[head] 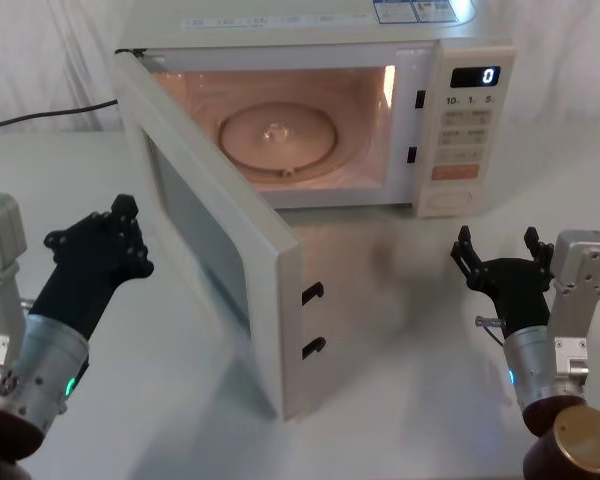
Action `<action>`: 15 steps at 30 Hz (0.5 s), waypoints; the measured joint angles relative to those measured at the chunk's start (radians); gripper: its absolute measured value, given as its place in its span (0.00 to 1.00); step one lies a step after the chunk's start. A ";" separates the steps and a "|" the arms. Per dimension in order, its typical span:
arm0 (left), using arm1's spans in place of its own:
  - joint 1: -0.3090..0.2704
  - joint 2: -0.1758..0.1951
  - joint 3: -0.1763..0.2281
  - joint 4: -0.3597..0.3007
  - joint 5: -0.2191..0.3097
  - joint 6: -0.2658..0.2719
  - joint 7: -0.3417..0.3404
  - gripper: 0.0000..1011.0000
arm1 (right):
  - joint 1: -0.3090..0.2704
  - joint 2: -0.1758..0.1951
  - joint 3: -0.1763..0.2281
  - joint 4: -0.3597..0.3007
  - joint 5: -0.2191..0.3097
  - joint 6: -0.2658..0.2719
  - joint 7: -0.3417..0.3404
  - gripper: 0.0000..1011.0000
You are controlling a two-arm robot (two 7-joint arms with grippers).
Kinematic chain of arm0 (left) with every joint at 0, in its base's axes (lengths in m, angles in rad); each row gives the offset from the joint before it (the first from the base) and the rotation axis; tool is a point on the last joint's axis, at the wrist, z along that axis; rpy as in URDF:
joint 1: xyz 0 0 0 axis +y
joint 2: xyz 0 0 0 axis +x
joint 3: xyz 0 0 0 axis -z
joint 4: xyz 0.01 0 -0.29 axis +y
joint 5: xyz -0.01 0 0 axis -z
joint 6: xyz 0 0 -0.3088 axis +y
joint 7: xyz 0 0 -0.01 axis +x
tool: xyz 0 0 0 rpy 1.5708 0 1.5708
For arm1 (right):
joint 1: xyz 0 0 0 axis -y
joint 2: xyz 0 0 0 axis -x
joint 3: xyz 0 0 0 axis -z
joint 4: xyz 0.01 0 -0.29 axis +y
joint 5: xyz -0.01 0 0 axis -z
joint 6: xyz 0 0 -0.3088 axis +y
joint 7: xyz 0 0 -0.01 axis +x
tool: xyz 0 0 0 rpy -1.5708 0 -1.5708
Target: Press the button to open the microwave door with one hand; close the microwave door with the other hand.
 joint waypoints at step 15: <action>-0.076 0.009 0.032 0.009 -0.023 0.039 -0.034 0.00 | 0.000 0.000 0.000 0.000 0.000 0.000 0.000 0.99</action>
